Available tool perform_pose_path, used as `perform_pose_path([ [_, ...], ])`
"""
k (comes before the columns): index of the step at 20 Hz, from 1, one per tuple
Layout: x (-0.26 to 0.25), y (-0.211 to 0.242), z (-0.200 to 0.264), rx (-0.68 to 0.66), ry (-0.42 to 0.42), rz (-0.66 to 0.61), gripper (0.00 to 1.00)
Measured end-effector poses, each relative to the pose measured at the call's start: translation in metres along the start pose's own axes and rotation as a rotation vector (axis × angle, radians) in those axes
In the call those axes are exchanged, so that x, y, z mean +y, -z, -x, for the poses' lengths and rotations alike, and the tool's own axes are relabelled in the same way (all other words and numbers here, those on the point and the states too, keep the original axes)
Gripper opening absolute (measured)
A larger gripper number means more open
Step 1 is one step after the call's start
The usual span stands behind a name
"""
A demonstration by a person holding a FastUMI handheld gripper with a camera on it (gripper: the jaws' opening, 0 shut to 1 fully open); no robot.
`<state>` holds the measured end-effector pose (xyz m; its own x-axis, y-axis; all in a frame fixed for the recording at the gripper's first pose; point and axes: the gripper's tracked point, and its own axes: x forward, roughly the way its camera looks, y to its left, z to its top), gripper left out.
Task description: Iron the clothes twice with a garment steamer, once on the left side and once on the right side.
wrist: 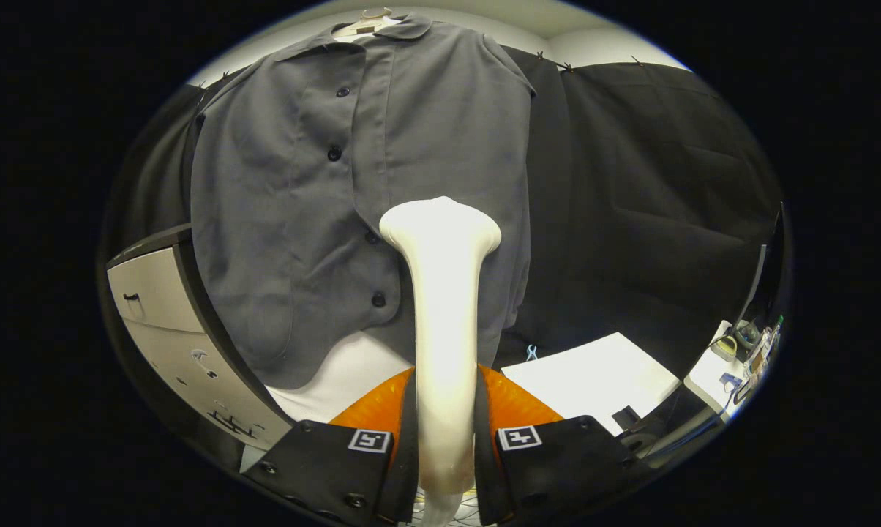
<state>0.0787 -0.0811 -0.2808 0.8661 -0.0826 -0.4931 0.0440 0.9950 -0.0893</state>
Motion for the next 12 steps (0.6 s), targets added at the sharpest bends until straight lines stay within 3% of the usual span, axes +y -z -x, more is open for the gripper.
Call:
perform_pose_path([
  [12,-0.005,0.032,0.004,0.056,0.019,-0.013,0.40],
])
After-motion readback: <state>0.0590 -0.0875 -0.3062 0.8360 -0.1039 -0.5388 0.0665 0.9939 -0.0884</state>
